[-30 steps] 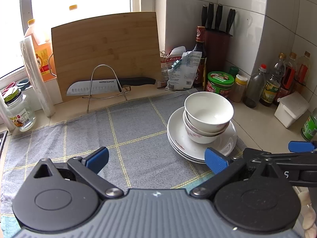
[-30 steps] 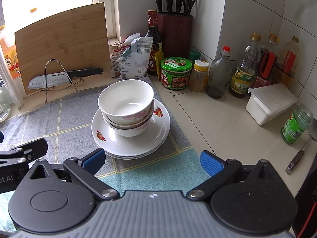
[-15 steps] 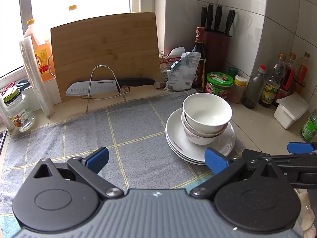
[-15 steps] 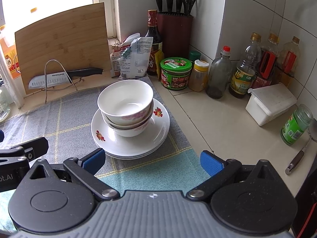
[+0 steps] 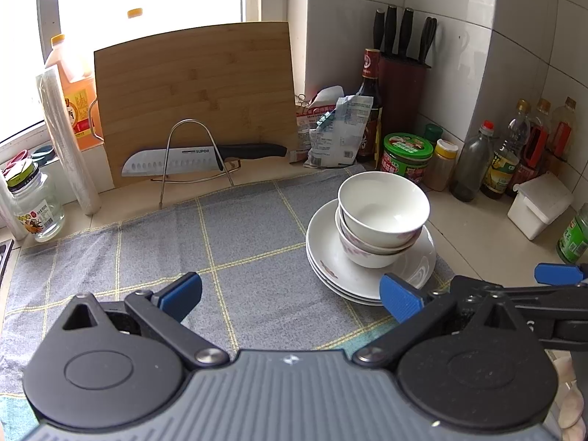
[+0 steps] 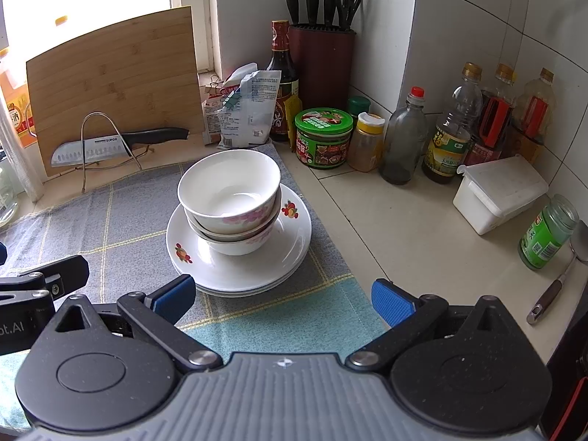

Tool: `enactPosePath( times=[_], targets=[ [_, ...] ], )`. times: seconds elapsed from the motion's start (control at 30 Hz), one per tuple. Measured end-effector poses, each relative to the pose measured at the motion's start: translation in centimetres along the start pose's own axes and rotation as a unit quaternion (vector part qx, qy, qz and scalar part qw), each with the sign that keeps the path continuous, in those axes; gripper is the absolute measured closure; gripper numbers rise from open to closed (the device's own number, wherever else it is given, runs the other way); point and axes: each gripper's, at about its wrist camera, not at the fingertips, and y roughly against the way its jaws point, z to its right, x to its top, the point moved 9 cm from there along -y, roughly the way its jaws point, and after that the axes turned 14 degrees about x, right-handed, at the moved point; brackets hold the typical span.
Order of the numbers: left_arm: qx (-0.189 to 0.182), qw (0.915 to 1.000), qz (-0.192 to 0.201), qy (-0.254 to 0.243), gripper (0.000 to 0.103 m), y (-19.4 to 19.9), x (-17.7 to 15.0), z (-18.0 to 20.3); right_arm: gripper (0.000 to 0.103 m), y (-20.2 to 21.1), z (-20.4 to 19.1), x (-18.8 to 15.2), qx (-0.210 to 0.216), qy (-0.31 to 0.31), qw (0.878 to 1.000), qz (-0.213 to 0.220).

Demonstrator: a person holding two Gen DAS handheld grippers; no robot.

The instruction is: Organize plates and bowls

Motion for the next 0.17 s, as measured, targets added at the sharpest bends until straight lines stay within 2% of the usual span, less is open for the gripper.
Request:
enactPosePath(
  times=[0.17],
  targets=[
    [0.000,1.0000,0.001,0.001,0.001,0.03,-0.03,0.01,0.000,0.05,0.13,0.04,-0.001,0.000,1.000,0.002]
  ],
)
